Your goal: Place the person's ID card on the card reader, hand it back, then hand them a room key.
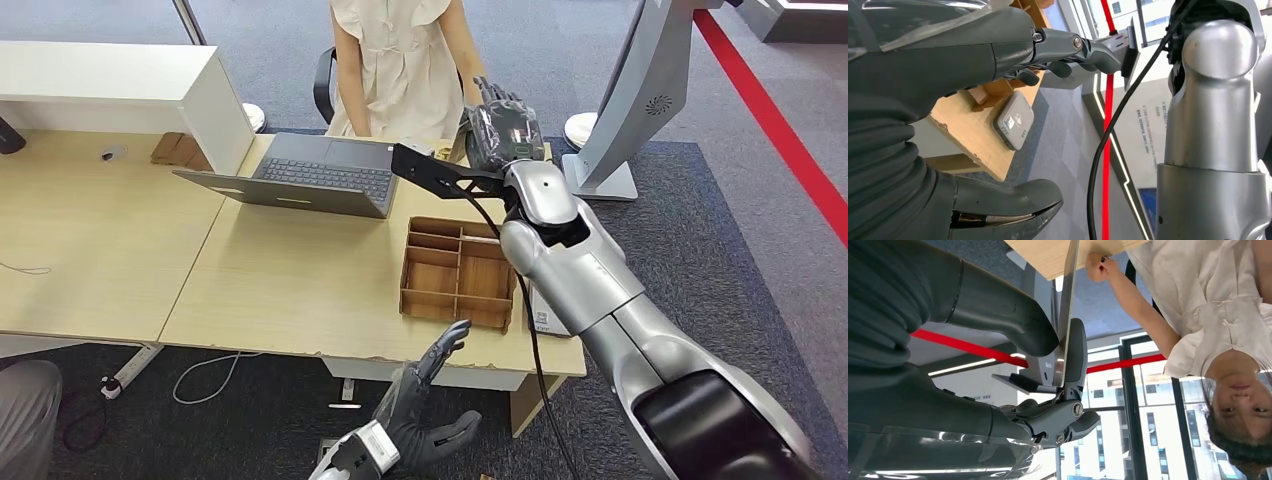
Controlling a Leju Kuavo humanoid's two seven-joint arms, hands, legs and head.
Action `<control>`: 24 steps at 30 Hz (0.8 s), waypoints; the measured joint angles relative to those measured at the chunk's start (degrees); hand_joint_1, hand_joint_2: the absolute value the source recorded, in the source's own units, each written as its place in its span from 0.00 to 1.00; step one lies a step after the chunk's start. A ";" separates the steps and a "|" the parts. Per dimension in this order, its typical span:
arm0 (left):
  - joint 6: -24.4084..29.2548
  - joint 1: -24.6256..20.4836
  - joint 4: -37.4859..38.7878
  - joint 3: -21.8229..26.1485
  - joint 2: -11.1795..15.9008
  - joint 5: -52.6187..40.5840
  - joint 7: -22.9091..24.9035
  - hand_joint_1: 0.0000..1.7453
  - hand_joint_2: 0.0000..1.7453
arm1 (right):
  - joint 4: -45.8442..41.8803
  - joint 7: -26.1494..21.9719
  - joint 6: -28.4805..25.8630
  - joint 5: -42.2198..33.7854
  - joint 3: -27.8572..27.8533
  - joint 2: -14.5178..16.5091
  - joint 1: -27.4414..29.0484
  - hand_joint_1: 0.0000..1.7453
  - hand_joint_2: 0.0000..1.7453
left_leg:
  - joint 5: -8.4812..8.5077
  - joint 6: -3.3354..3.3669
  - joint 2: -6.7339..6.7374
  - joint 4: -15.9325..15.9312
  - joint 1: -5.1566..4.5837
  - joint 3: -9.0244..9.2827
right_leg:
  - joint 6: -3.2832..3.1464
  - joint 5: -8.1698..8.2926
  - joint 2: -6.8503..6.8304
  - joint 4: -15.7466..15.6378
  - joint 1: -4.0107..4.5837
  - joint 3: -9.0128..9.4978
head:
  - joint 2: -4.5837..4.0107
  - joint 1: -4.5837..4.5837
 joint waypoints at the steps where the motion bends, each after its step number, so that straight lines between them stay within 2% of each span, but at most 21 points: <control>1: -0.38 0.01 -0.02 0.02 0.00 -0.17 -0.10 0.00 1.00 | 0.52 0.17 0.03 0.06 0.13 0.22 -0.20 1.00 1.00 | 0.00 0.00 0.00 0.00 0.00 0.00 | 0.00 0.00 0.00 0.00 0.00 0.00 | 0.01 0.00; 11: -4.78 0.01 -0.15 0.16 0.02 -1.50 -0.41 0.00 1.00 | 4.54 1.95 1.20 0.50 1.19 1.09 -1.39 1.00 1.00 | 0.00 0.00 0.00 0.00 -0.01 0.01 | 0.00 0.00 0.00 -0.02 0.00 -0.02 | 0.00 0.00; 24: -3.68 -0.07 -0.19 0.06 0.00 -1.80 0.31 0.00 1.00 | 5.46 2.98 2.46 0.85 1.61 0.59 -1.70 1.00 1.00 | 0.00 0.00 0.01 0.00 -0.01 0.03 | 0.00 0.00 0.00 -0.01 0.01 -0.02 | 0.00 0.00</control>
